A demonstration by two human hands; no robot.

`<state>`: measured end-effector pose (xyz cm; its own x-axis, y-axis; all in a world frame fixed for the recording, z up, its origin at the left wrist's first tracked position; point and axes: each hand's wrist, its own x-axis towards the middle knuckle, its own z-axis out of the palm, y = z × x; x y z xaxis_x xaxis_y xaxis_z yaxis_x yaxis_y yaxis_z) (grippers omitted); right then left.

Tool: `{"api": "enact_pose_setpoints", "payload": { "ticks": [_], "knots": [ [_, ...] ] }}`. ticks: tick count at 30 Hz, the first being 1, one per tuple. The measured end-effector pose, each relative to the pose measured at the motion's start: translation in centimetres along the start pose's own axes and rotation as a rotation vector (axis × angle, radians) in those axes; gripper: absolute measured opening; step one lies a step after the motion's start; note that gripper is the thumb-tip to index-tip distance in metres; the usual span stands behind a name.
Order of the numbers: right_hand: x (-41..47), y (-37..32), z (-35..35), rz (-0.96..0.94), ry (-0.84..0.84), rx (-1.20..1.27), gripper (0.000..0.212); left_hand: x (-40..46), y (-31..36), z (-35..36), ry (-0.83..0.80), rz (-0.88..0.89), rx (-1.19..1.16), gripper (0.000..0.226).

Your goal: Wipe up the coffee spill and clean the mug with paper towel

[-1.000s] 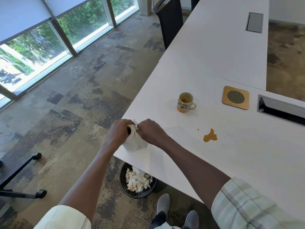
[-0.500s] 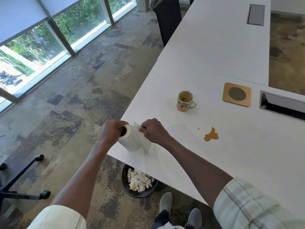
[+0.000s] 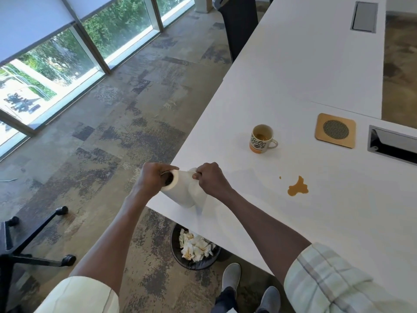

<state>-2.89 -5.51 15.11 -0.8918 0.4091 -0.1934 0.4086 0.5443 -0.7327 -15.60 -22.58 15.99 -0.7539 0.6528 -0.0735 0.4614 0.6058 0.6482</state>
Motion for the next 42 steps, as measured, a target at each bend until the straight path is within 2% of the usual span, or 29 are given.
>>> {"api": "enact_pose_setpoints", "payload": {
  "ticks": [12, 19, 23, 28, 32, 35, 37, 42],
  "knots": [
    [0.2, -0.7, 1.0, 0.064, 0.029, 0.036, 0.049, 0.1, -0.9, -0.2, 0.035, 0.002, 0.007, 0.034],
    [-0.1, -0.7, 1.3, 0.079, 0.054, 0.055, 0.026, -0.1, -1.2, -0.2, 0.056, -0.002, 0.018, 0.038],
    [0.0, -0.2, 1.5, 0.088, 0.084, 0.027, 0.027, -0.1, -1.0, -0.2, 0.053, -0.019, 0.0, 0.038],
    [-0.4, 2.4, 0.9, 0.128, 0.092, -0.029, 0.022, -1.1, -2.0, -1.1, 0.124, -0.05, -0.034, 0.034],
    [-1.0, 4.1, 1.2, 0.181, 0.095, -0.006, 0.027, -1.4, -1.9, -1.3, 0.149, -0.009, -0.027, 0.032],
    [-1.9, 5.8, 1.4, 0.223, 0.125, 0.017, 0.051, -1.4, -1.6, -1.6, 0.177, -0.031, -0.049, 0.033],
    [-2.7, 7.0, 1.3, 0.259, 0.146, 0.01, 0.057, -1.4, -1.5, -1.9, 0.203, -0.061, -0.056, 0.036],
    [-4.3, 10.1, 0.4, 0.349, 0.214, -0.058, 0.052, -1.3, -1.9, -2.8, 0.239, -0.155, -0.025, 0.032]
  ]
}}
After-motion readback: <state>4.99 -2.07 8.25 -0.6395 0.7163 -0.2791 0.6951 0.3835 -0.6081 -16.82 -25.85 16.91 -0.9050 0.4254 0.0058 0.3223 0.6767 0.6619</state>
